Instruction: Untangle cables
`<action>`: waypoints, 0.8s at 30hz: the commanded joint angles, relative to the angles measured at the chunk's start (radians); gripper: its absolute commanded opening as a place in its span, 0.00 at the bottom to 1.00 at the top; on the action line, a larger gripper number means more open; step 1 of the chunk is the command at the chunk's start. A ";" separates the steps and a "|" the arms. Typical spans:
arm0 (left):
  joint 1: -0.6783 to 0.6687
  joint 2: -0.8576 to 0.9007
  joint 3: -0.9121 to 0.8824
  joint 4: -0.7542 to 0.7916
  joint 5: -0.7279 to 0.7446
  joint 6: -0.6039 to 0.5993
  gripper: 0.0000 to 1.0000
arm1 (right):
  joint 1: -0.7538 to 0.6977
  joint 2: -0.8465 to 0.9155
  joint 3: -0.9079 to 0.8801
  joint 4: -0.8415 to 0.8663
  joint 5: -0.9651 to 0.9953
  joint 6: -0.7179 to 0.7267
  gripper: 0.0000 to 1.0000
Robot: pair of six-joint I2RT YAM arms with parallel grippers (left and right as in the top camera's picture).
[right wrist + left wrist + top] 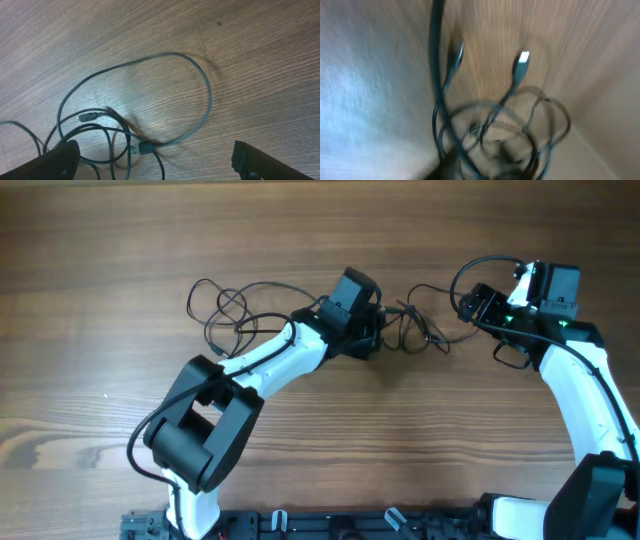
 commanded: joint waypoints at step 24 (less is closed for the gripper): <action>0.344 -0.388 0.003 -0.134 -0.172 1.113 0.04 | 0.032 0.156 -0.087 0.168 -0.050 -0.040 0.04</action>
